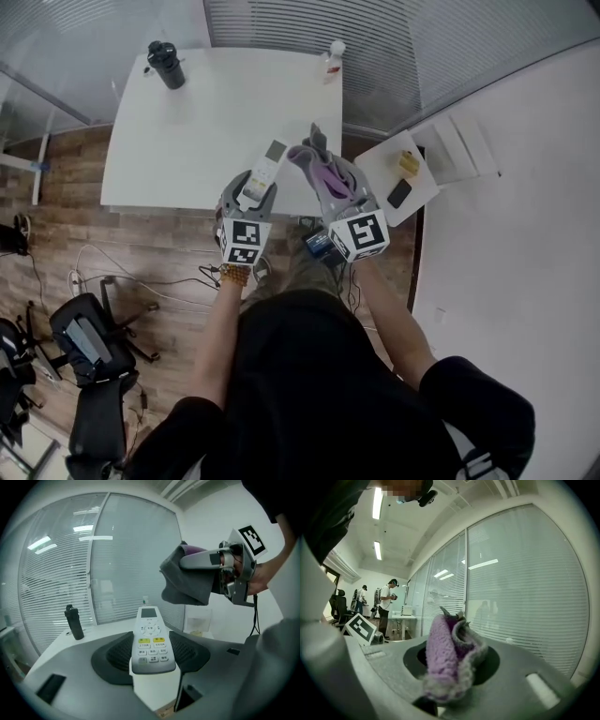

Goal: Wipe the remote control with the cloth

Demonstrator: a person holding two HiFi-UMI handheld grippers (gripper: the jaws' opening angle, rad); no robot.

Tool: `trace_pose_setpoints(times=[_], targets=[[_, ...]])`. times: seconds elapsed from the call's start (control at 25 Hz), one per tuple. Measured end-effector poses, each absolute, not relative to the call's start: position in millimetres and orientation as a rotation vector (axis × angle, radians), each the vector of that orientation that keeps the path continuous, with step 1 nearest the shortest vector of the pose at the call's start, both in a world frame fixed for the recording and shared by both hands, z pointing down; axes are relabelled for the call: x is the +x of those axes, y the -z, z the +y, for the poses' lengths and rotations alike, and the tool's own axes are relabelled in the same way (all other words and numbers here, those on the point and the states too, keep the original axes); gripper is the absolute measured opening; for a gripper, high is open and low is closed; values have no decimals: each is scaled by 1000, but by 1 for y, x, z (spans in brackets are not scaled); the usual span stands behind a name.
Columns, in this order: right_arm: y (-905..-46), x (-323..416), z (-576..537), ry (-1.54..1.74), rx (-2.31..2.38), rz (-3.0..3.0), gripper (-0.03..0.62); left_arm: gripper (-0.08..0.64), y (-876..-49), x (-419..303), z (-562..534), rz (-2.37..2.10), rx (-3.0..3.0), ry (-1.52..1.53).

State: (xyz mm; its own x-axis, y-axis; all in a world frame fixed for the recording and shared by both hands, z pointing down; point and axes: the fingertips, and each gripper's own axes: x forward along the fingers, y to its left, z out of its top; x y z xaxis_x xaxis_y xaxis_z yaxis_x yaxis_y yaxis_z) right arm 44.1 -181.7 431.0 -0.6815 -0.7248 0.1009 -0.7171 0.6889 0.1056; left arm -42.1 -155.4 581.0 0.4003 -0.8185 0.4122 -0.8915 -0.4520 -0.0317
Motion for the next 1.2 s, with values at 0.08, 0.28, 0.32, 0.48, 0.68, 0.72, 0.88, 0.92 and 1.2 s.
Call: trace_pose_setpoints(times=[0.08,0.28,0.32,0.48,0.68,0.72,0.88,0.92,1.2], targets=[[-428,33,-175,98,1162,-2770,72,253,-568,-51,-150,-1546,2476,-542],[-419,14,-170,161,1082,-2782,71,253,-539,-58,-142,-1612,2532,-515],[-417,10,-170,179,1059,-2777,71,253,-534,-59,-140,-1625,2545,-517],[-401,-5,-175,297,972,-2724,71,253,-518,-60,-134,-1666,2590,-511],[-392,-23,-177,359,889,-2671,71,253,-498,-59,-129,-1710,2639,-484],[-394,-28,-174,349,864,-2666,71,253,-495,-59,-128,-1717,2646,-482],[-404,-44,-164,240,729,-2672,71,253,-487,-59,-132,-1736,2647,-486],[-407,-48,-160,223,690,-2670,71,253,-487,-60,-133,-1739,2645,-490],[-416,-77,-115,277,396,-2596,71,252,-488,-71,-125,-1765,2651,-535]])
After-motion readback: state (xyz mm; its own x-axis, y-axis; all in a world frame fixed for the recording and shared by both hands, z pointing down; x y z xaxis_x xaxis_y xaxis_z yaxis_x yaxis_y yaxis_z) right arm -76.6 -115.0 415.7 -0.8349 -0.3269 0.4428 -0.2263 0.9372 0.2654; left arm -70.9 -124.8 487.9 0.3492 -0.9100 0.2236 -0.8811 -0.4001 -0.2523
